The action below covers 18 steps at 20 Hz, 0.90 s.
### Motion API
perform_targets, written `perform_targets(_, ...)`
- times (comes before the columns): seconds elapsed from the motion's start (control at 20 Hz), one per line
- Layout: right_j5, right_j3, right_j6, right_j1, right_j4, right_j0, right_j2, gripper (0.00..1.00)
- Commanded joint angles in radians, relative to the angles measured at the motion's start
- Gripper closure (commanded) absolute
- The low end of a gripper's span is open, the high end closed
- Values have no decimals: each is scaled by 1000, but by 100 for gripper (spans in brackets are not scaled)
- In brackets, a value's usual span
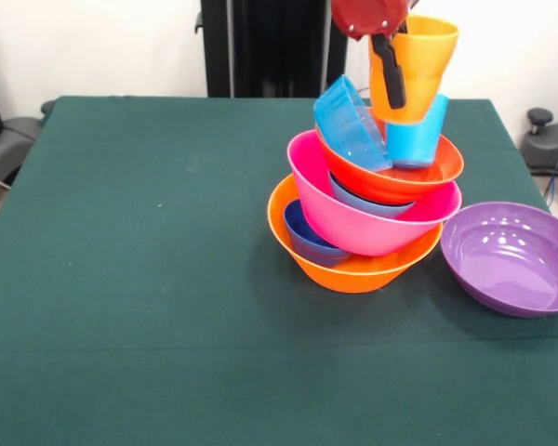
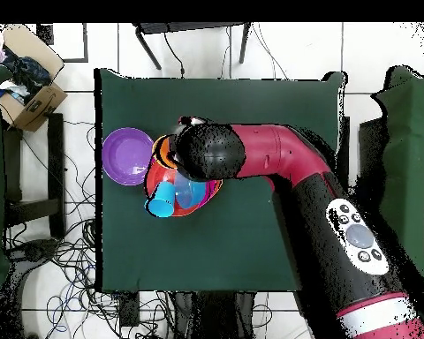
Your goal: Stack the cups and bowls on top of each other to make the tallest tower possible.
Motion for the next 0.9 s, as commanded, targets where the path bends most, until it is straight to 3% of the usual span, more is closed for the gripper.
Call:
perform_targets(0.05,-86,78,211,53,-77,62,-88,100)
perform_targets(0.6,-138,140,221,31,-69,116,-143,100)
perform_targets(0.9,-175,172,195,53,-62,89,-131,100)
